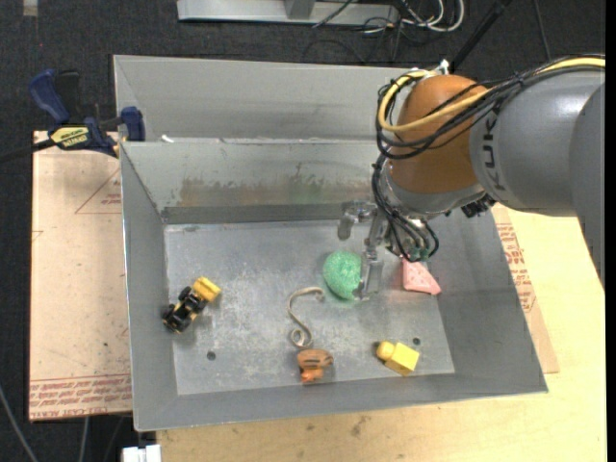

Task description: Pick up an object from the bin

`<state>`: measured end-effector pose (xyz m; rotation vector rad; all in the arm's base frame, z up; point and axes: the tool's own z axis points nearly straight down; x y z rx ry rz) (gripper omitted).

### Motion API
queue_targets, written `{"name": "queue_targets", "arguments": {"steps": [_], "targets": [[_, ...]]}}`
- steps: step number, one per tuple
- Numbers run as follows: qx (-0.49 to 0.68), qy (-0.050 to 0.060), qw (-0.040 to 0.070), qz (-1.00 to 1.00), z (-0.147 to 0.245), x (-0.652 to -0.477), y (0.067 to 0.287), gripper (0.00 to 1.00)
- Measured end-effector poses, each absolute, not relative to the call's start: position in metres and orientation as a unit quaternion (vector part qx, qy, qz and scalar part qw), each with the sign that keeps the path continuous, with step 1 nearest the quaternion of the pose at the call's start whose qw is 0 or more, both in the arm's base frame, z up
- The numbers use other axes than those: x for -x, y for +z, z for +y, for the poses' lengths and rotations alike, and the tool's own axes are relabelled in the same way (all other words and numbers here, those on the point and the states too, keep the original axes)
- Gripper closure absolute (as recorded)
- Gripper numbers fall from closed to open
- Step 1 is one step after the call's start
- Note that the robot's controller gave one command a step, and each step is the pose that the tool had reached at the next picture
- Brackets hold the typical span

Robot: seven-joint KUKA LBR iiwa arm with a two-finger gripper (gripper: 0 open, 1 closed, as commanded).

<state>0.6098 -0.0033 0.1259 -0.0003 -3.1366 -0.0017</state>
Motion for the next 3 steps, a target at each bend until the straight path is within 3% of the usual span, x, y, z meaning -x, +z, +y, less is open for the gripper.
{"name": "queue_targets", "arguments": {"steps": [1, 2, 3], "targets": [[0.0, -0.001, -0.001, -1.0, -0.003, -0.611, 0.131, 0.0], [-0.03, 0.0, -0.003, -1.0, -0.007, -0.605, 0.104, 0.0], [-0.01, -0.001, -0.001, -1.0, -0.02, -0.621, 0.075, 1.0]]}}
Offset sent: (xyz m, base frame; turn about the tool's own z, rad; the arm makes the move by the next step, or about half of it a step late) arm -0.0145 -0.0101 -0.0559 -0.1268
